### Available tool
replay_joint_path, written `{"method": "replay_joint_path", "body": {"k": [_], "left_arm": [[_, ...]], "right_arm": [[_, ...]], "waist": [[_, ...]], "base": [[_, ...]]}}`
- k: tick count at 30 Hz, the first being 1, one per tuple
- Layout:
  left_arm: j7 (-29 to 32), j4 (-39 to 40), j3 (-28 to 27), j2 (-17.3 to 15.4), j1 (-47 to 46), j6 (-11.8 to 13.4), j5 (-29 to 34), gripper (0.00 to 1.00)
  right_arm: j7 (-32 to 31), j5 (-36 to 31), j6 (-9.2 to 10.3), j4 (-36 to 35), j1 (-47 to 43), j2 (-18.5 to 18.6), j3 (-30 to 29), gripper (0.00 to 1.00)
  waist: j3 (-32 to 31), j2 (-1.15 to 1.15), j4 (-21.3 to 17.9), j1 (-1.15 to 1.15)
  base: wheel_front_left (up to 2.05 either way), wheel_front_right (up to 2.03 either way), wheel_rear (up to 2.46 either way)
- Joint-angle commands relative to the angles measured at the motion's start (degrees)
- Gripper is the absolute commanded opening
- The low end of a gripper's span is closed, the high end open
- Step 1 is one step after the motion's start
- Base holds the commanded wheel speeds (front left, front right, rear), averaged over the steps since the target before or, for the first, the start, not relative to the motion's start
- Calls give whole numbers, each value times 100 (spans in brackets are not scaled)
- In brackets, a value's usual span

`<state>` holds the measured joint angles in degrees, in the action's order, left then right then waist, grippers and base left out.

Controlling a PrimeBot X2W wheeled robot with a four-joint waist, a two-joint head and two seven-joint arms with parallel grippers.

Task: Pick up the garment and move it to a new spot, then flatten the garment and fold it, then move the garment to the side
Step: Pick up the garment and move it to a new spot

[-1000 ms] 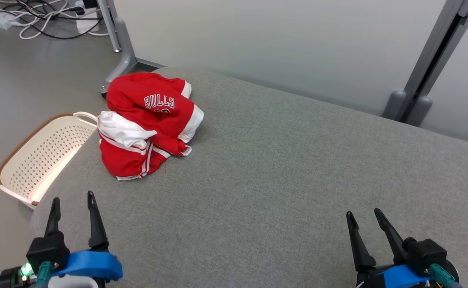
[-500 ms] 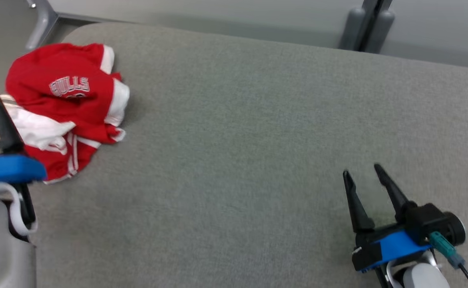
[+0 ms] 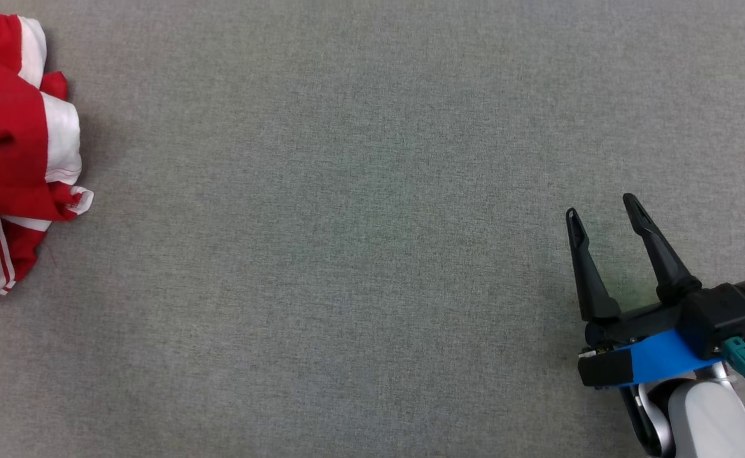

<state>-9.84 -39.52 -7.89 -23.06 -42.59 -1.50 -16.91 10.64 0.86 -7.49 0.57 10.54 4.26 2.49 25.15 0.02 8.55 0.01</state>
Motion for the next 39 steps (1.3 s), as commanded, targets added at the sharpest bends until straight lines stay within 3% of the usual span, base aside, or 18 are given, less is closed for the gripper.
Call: {"method": "replay_joint_path", "body": {"k": [1,7,20,21,22,26,39], "left_arm": [[108,-247,74,-53,-222,-89,-30,100],[548,-1027,314,-58,-620,-259,-8,100],[1502,-2310,732,69,-1032,-306,70,100],[1542,-2367,754,61,-1031,-313,75,69],[1572,-2429,762,60,-1025,-330,62,0],[1551,-2560,799,37,-983,-362,43,0],[572,-2200,1132,-200,-1252,-337,319,0]], "right_arm": [[-42,-55,-1,-104,102,62,-45,100],[-149,-67,-1,-319,113,133,-128,100],[-216,-64,-1,-436,186,161,-72,100],[-208,-59,-1,-428,178,153,-65,100],[-200,-53,-1,-414,170,145,-58,100],[-192,-20,-1,-378,109,119,-52,100],[-32,115,-1,6,-10,-10,9,100]], "waist": [[93,-2,-8,-1],[329,-2,-13,-1],[432,-2,-51,-1],[421,-2,-60,-1],[404,-2,-69,-1],[308,-2,-100,-1],[-410,-2,-144,-1]], "base": [[0,0,0],[0,0,0],[0,0,0],[0,0,0],[0,0,0],[0,0,0],[0,0,0]]}}
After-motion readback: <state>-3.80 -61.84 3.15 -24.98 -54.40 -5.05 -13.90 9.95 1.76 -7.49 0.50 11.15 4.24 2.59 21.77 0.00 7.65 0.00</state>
